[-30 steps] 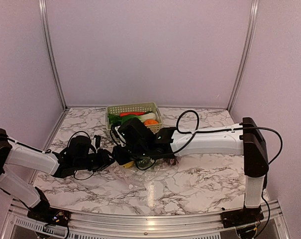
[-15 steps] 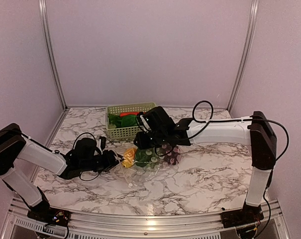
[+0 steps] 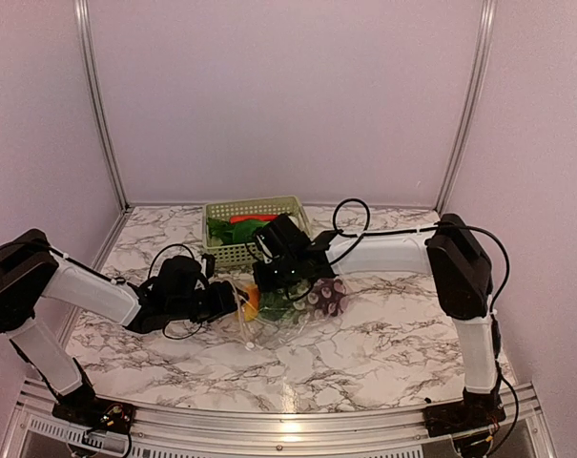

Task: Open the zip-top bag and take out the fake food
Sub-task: Pick up the fake fruit from the zipper food storage bag.

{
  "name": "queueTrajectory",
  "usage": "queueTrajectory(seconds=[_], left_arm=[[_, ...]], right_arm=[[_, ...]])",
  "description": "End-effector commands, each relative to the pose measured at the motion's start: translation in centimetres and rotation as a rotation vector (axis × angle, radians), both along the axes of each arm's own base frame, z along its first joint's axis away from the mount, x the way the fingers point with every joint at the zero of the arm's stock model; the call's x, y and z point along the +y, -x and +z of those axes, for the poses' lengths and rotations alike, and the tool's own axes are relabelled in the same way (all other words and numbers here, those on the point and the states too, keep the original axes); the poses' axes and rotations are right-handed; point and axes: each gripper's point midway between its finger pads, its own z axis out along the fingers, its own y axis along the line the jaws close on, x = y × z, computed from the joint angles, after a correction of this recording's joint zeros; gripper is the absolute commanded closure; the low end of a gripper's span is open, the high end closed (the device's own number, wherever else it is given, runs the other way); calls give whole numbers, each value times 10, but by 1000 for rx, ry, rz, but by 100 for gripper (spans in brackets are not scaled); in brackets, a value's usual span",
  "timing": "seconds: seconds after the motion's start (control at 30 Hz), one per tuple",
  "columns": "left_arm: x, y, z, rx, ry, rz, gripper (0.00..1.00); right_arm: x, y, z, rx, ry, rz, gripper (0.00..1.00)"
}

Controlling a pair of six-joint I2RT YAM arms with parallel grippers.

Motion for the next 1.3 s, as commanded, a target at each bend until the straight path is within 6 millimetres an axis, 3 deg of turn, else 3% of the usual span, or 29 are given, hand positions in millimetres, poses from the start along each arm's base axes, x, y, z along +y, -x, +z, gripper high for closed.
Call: queueTrajectory(seconds=[0.0,0.3,0.6,0.7,0.8,1.0,1.27], left_arm=[[-2,1,-20,12,-131,-27,43],[-6,-7,-35,22,-285,2,38],[-10,-16,-44,15,-392,34,34],[-9,-19,-45,8,-402,52,37],[-10,-19,-40,-4,-393,53,47],[-19,-10,-11,-36,-321,8,65],[-15,13,14,-28,-248,-52,67]], right_arm=[[-1,3,-5,-30,67,5,91],[4,31,-26,0,109,52,98],[13,46,-17,56,0,98,100],[12,46,-10,55,-24,94,100],[7,45,-4,49,-41,83,100],[-6,39,5,12,-33,39,100],[-12,35,9,-22,-36,17,100]])
